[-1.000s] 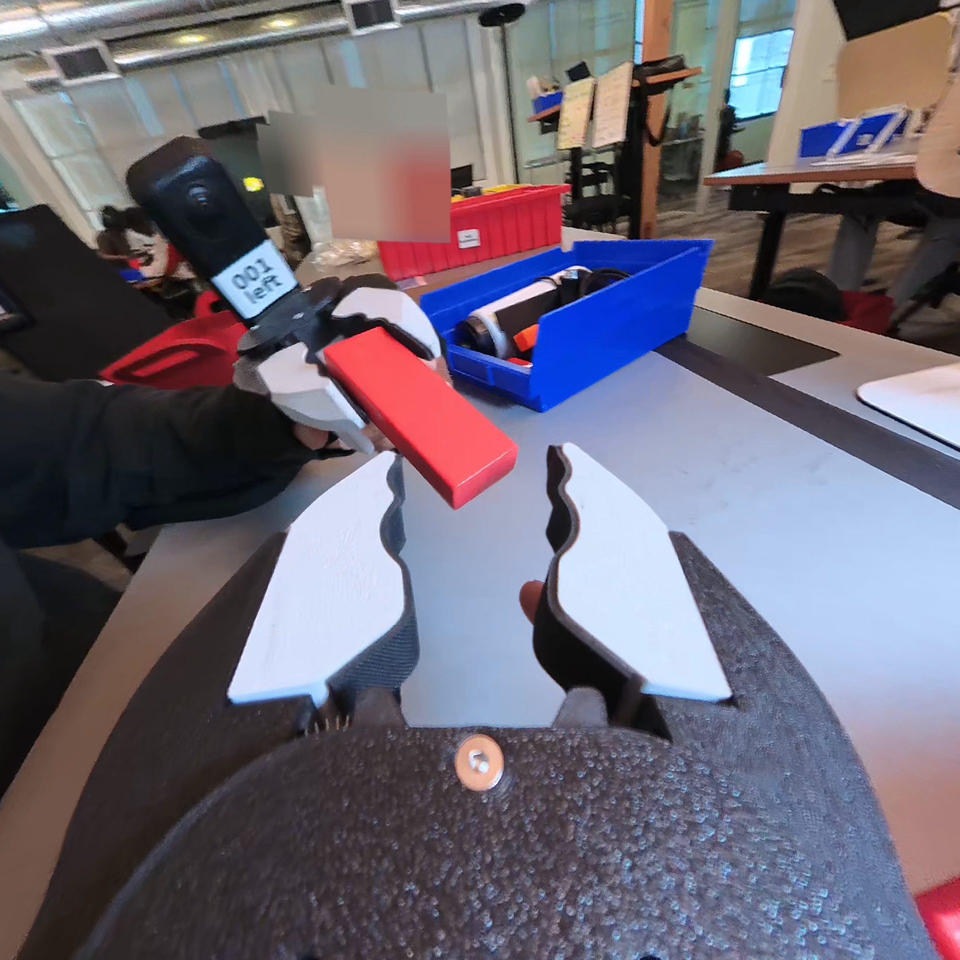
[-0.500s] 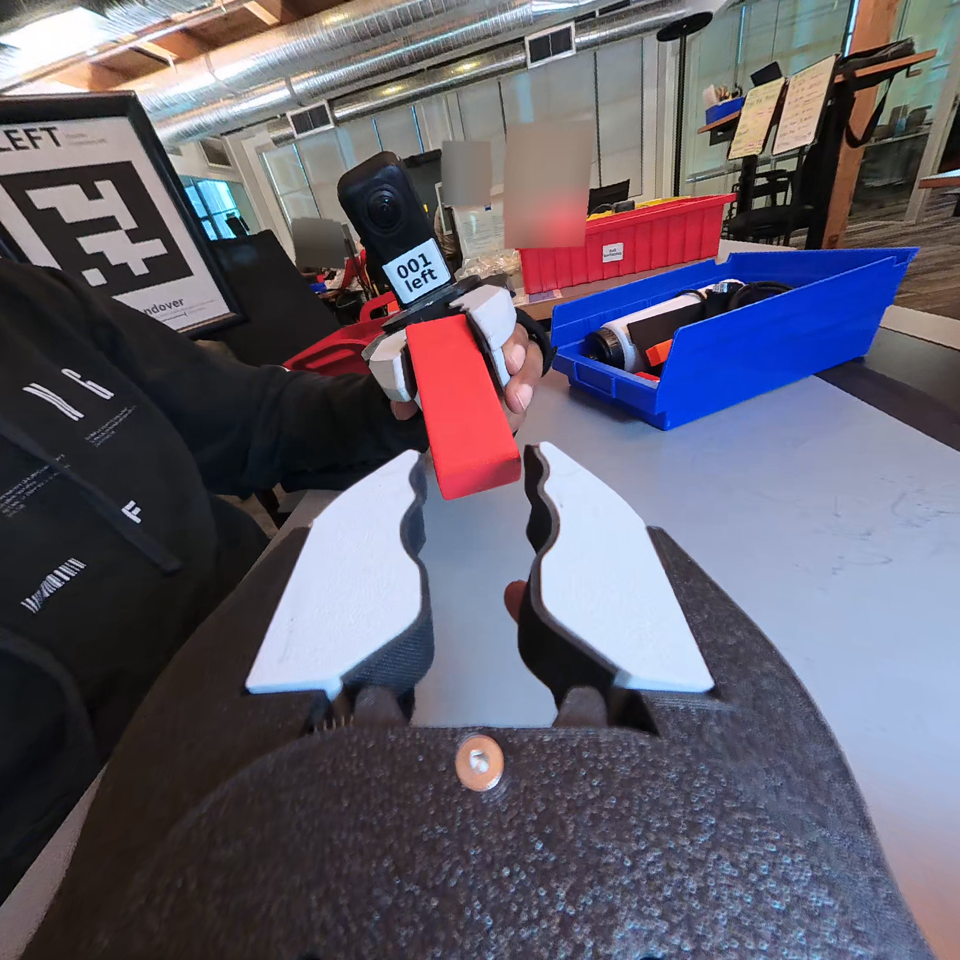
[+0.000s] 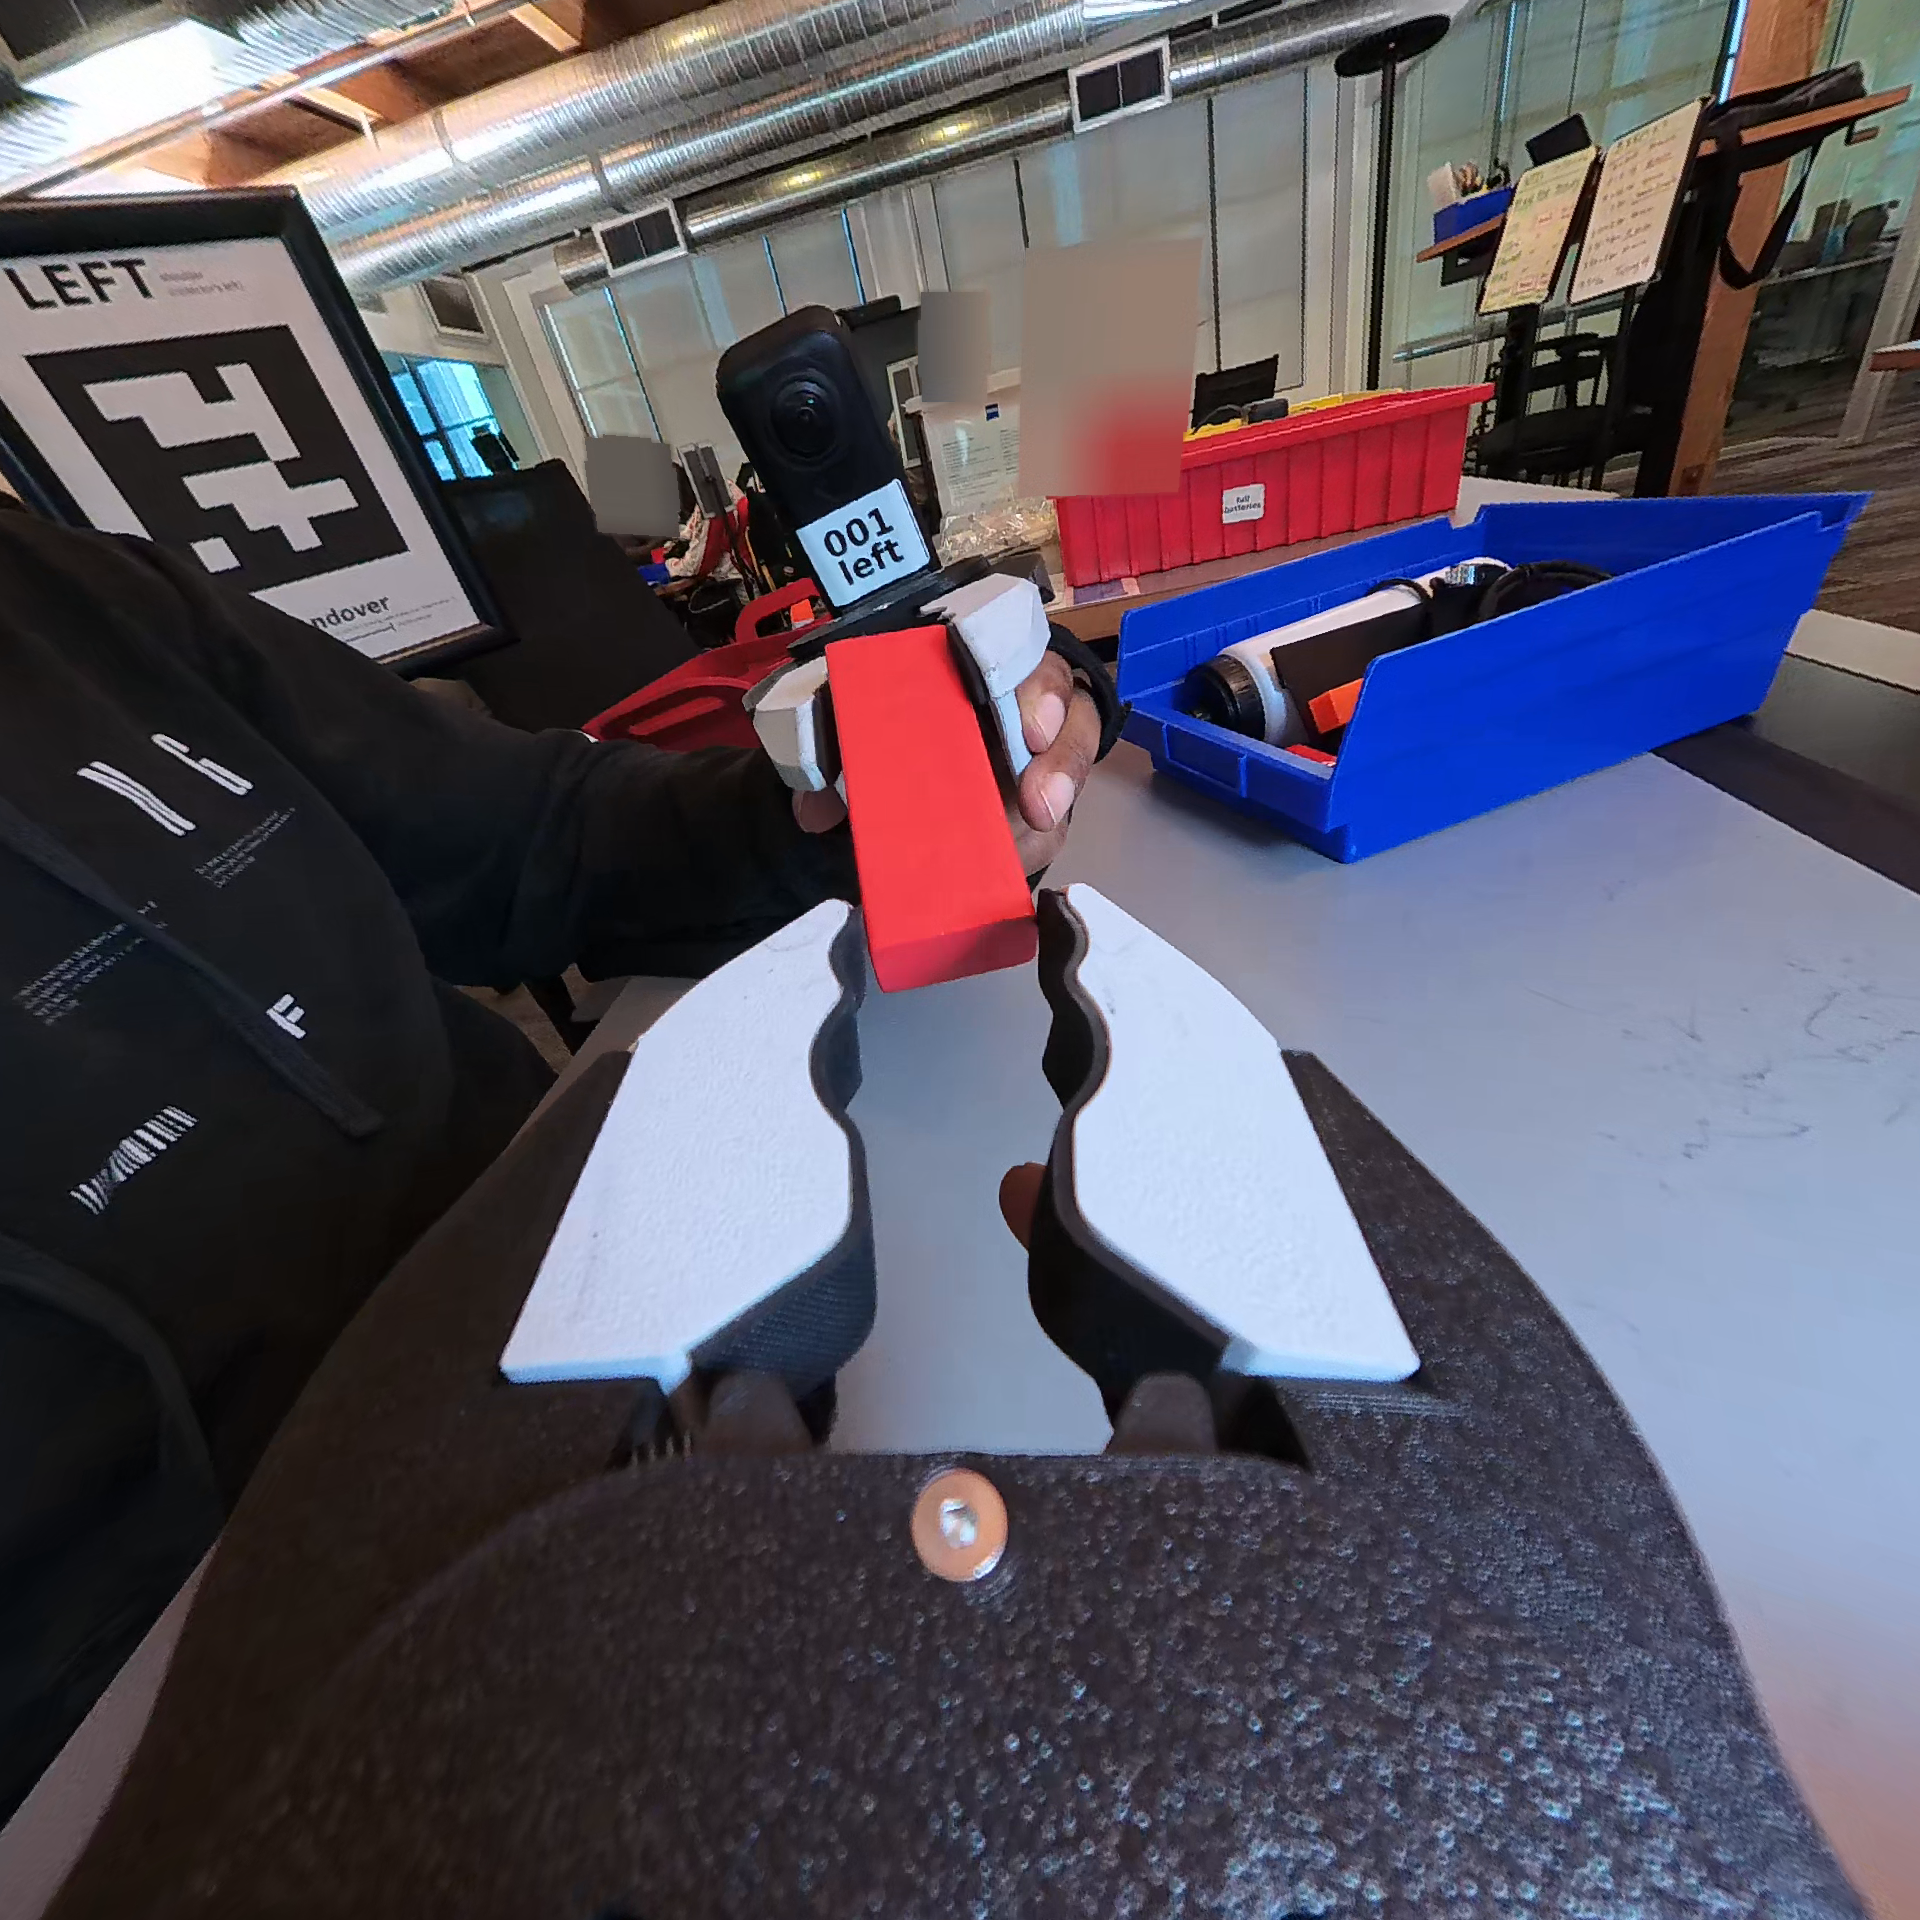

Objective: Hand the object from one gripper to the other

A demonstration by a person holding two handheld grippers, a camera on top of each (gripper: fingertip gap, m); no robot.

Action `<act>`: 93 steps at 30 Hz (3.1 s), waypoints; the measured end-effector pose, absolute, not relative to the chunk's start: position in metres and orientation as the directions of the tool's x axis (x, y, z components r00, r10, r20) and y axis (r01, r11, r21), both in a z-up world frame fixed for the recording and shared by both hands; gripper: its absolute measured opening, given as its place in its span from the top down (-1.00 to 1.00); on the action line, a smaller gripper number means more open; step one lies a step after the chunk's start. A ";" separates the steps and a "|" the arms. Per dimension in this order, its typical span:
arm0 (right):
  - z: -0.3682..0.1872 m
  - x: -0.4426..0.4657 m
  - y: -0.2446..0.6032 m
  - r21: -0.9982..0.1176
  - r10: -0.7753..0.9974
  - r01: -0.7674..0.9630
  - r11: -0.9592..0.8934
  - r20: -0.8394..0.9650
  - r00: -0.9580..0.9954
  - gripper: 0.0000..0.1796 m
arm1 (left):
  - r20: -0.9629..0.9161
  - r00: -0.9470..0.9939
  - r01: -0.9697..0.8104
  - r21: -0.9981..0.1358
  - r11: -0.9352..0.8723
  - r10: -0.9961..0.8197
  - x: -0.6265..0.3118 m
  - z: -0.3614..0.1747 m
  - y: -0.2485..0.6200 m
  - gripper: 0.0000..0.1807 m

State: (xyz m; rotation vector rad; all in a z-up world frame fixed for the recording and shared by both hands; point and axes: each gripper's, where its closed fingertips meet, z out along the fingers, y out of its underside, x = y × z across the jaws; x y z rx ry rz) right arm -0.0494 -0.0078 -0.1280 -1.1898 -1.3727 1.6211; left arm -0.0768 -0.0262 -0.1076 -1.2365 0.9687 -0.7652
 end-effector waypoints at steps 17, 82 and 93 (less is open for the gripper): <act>-0.124 -0.047 -0.001 -0.983 0.962 0.186 -0.005 -0.055 -0.269 0.66 | -0.084 0.433 -0.114 -0.993 0.038 -0.897 -0.081 -0.138 -0.011 0.35; -0.116 -0.038 0.025 -0.992 0.970 0.126 -0.024 -0.054 -0.237 0.66 | -0.037 0.456 -0.049 -0.999 0.016 -0.889 -0.091 -0.138 -0.004 0.55; -0.115 -0.039 0.024 -0.993 0.969 0.110 -0.031 -0.057 -0.242 0.66 | -0.035 0.467 -0.111 -0.994 -0.019 -0.884 -0.087 -0.153 0.001 0.58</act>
